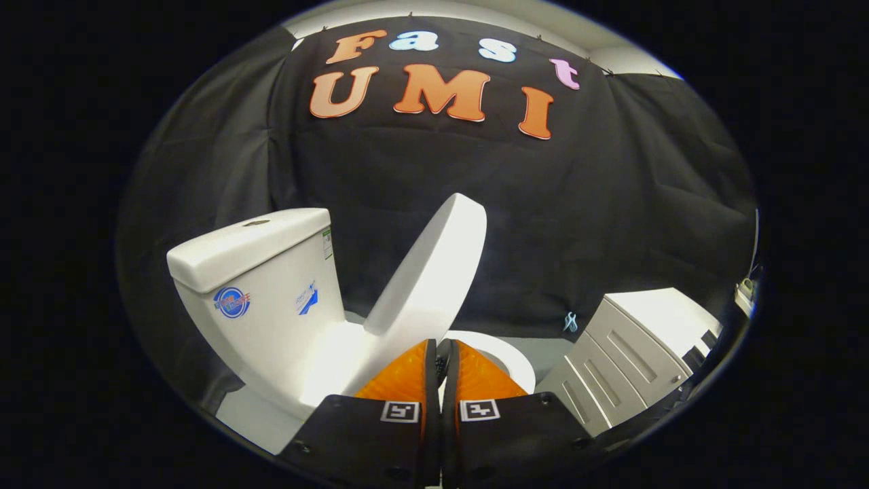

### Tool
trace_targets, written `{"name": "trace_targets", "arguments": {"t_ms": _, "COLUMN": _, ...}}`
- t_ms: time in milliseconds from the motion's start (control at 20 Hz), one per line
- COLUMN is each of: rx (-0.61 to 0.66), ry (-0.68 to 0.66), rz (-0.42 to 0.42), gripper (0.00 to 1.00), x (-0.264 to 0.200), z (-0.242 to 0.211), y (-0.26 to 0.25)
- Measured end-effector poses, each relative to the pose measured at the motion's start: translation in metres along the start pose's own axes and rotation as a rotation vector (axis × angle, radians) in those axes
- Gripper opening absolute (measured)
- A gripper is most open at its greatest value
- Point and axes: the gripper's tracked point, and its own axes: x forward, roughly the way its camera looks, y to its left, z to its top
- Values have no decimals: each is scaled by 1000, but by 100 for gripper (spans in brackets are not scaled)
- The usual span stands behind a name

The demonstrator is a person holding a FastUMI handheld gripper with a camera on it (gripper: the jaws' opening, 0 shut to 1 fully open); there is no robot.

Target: Open the toilet lid.

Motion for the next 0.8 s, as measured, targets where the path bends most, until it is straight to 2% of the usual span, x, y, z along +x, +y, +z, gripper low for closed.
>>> {"name": "trace_targets", "arguments": {"t_ms": 800, "rx": -123, "ry": -98, "rz": -1, "gripper": 8, "x": -13, "z": 35, "y": 88}}
